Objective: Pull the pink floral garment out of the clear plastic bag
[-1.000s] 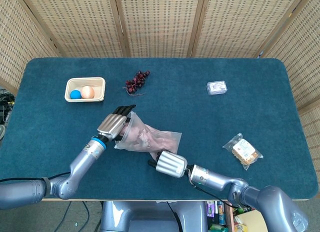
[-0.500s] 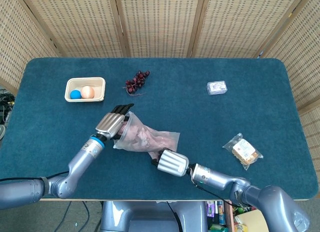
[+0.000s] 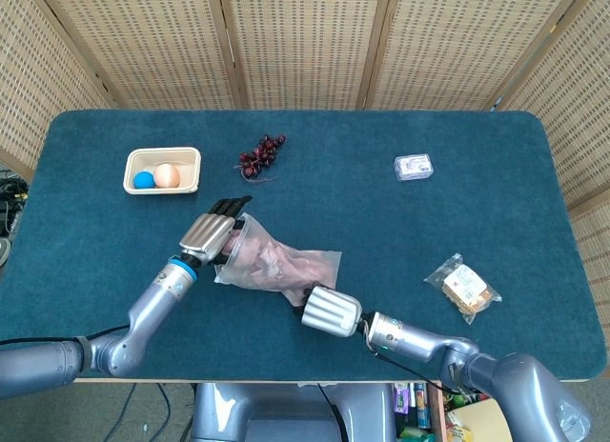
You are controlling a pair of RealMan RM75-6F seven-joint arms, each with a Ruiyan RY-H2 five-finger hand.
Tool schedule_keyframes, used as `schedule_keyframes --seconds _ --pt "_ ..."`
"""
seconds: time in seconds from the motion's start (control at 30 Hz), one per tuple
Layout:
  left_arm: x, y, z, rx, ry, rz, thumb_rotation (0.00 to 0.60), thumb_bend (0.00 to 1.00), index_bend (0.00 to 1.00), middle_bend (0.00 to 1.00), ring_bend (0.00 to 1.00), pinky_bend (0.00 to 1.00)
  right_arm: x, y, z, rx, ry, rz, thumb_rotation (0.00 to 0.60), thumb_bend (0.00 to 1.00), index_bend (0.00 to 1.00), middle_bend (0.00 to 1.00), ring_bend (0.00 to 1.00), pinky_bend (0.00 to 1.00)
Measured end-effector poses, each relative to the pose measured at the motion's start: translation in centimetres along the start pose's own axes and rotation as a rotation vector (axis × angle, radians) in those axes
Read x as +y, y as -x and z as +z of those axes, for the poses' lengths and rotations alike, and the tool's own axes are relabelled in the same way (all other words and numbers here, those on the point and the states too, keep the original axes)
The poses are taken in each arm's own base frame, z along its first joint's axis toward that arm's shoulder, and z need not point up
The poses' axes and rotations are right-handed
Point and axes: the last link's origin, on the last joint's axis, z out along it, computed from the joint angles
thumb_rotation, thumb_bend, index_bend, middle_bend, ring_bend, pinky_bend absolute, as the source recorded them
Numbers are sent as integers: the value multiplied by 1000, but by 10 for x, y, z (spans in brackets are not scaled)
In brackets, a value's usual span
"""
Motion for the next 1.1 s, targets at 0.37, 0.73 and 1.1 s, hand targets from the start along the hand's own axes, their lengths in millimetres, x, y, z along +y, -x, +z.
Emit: schedule_keyframes --seconds 0.37,0.73,1.1 --pt "-1 1 0 -2 -2 1 600 638 718 0 0 0 -1 2 -1 -7 -10 19 600 1000 679 825 756 909" --pt "-2 2 0 -2 -4 3 600 638 718 0 0 0 2 1 -3 -15 -7 30 600 1000 698 833 762 910" --pt "-12 -15 0 43 -24 6 600 638 718 0 0 0 10 -3 -9 -6 -12 -19 600 1000 707 838 766 914"
